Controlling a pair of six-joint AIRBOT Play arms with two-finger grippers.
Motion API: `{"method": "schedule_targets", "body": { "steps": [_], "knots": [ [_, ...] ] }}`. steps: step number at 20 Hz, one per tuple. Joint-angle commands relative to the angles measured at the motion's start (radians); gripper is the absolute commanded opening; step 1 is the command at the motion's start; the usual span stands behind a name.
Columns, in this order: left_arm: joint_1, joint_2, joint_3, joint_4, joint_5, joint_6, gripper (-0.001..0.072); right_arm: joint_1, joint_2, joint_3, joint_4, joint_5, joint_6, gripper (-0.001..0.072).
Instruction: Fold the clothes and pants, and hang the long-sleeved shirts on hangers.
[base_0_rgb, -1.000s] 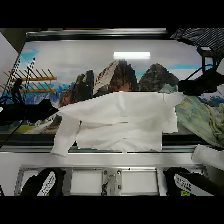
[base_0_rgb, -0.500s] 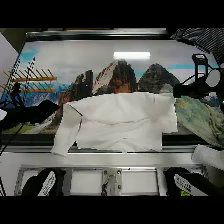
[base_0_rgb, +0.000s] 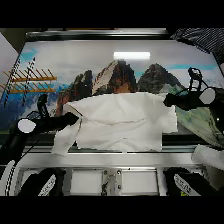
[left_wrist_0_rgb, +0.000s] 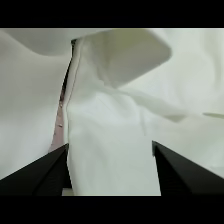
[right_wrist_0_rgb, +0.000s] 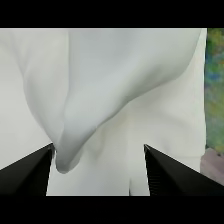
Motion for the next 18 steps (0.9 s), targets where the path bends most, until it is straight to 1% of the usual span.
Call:
{"method": "schedule_targets", "body": {
  "steps": [1,2,4,7,8,9,10,12,14,18],
  "knots": [
    [-0.121,-0.157,0.027,-0.001,0.163,-0.001,0.0556,-0.008,0.05,-0.009,-0.056,-0.12,0.024,0.0612],
    [-0.137,-0.212,0.063,0.0,0.184,-0.001,0.0556,-0.022,0.077,-0.008,-0.058,-0.127,0.025,0.0612],
    [-0.157,-0.308,0.128,0.0,0.202,0.002,0.0556,-0.055,0.134,-0.009,-0.058,-0.098,0.021,0.0612],
    [-0.179,-0.442,0.206,0.0,0.202,0.001,0.0551,-0.079,0.196,-0.026,-0.057,0.014,0.02,0.0612],
    [-0.188,-0.478,0.223,0.0,0.198,0.001,0.0411,-0.076,0.211,-0.051,-0.039,0.048,0.02,0.0612],
    [-0.189,-0.514,0.243,0.0,0.183,0.001,0.0199,-0.066,0.219,-0.092,0.003,0.064,0.019,0.0612],
    [-0.189,-0.544,0.266,0.0,0.163,0.001,0.0022,-0.05,0.222,-0.144,0.067,0.062,0.002,0.0612],
    [-0.188,-0.578,0.307,0.001,0.12,0.002,0.0011,-0.002,0.212,-0.261,0.201,0.003,-0.028,0.0612],
    [-0.188,-0.587,0.341,0.001,0.1,0.002,0.0011,0.065,0.171,-0.357,0.297,-0.119,-0.028,0.0611],
    [-0.188,-0.586,0.374,0.0,0.097,0.002,0.0011,0.204,-0.01,-0.385,0.409,-0.329,-0.032,0.0611]
  ]
}}
